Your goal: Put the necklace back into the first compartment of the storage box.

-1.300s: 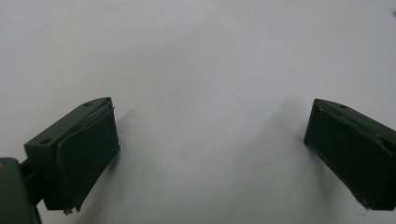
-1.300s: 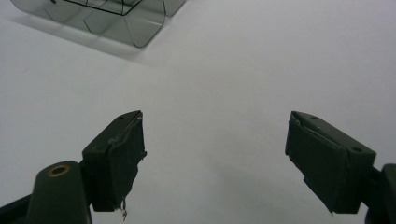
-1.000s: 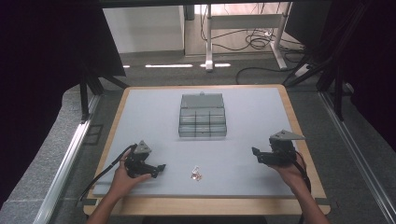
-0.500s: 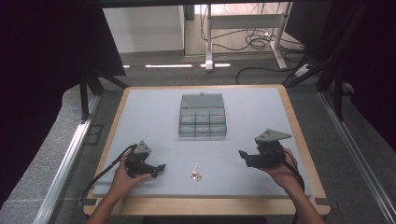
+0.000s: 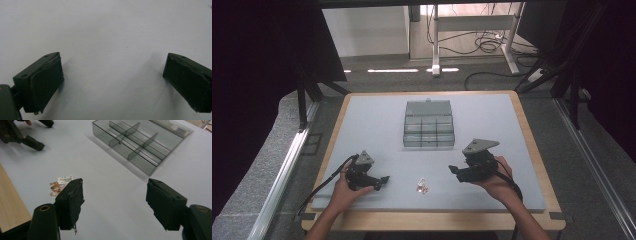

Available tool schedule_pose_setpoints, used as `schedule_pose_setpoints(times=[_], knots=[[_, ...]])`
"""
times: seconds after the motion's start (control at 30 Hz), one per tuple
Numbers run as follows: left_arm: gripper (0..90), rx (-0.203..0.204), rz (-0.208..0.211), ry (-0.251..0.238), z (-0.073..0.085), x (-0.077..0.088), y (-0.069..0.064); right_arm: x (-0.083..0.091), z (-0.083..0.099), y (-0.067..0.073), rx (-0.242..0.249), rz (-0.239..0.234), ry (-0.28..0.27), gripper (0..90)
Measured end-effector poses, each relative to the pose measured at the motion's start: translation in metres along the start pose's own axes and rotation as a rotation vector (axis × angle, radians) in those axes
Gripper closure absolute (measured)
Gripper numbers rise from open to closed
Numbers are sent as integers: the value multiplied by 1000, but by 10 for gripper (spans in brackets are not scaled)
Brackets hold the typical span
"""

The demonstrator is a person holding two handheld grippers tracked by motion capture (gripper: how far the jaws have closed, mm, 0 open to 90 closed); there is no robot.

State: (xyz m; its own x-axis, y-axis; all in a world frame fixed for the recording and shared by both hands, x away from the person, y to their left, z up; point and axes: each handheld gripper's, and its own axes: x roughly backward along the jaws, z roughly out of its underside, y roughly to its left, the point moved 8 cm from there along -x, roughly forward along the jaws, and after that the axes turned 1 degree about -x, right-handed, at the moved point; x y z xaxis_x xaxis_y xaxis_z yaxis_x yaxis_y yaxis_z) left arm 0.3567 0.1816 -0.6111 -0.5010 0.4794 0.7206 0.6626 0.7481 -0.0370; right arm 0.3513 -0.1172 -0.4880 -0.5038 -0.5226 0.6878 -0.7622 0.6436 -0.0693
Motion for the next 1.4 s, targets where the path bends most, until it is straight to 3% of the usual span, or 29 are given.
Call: schedule_pose_setpoints(times=[0.47,1.0,1.4], knots=[[26,-1,0,1,0,0,0,-31,-20,41,70,-107,30,359],[26,4,0,1,0,0,0,-63,1,65,89,-173,154,436],[26,4,0,0,0,0,0,-83,17,74,108,-206,253,533]])
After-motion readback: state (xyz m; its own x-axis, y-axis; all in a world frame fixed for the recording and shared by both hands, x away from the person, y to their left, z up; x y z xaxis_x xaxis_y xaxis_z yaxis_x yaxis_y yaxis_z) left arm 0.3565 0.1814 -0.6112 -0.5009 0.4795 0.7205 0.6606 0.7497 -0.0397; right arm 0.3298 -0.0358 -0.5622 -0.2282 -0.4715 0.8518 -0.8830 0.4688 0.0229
